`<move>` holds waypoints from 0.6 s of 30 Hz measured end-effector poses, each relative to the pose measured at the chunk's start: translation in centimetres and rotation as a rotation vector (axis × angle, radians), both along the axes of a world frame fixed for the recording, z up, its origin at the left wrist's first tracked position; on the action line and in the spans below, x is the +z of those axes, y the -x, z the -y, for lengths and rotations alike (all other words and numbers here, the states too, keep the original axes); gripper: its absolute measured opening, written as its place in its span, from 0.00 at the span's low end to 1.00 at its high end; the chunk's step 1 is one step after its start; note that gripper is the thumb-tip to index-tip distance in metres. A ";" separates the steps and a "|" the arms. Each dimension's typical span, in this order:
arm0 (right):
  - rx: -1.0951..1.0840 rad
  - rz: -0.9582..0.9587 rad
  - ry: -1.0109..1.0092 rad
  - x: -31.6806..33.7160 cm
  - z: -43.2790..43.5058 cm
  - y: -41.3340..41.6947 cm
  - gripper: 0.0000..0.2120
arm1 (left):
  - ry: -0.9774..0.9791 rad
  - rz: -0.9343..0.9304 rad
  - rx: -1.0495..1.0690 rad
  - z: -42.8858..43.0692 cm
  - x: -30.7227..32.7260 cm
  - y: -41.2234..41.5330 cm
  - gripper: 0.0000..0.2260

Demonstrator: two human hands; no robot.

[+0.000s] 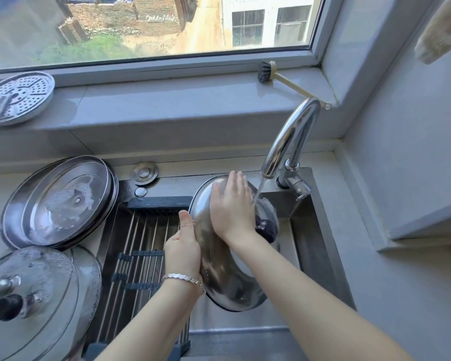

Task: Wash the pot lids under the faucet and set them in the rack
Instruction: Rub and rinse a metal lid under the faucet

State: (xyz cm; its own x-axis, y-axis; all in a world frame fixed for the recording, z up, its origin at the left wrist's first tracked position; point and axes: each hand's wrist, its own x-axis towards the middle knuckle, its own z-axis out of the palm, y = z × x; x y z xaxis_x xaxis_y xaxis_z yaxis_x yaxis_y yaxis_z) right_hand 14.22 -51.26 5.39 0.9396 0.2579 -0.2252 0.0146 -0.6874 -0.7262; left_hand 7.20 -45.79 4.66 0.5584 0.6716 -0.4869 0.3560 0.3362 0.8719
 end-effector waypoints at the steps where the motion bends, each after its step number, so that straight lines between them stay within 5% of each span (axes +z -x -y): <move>1: 0.074 0.077 -0.005 0.2 -0.4 1.7 0.31 | 0.037 0.023 0.006 -0.1 0.1 0.0 0.22; 5: 0.267 0.232 -0.065 -0.4 0.4 4.6 0.36 | 0.064 0.071 -0.025 -0.2 0.4 0.3 0.22; 10: -0.148 -0.064 -0.031 -0.5 0.9 -0.9 0.27 | -0.003 0.026 -0.080 0.2 -0.1 0.6 0.21; 15: 0.132 0.201 -0.077 1.1 0.3 3.5 0.31 | 0.026 0.077 -0.068 -0.1 0.2 0.1 0.26; 18: -0.178 -0.070 -0.139 -1.3 1.4 -2.1 0.23 | -0.062 0.098 -0.123 0.0 0.9 1.0 0.25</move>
State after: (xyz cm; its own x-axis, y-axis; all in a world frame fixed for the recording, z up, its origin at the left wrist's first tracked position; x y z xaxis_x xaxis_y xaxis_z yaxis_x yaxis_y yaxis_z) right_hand 16.28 -52.66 4.12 0.9564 0.1231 -0.2649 -0.1510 -0.5680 -0.8090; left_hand 6.15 -45.83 5.52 0.6808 0.6225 -0.3861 0.3038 0.2397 0.9221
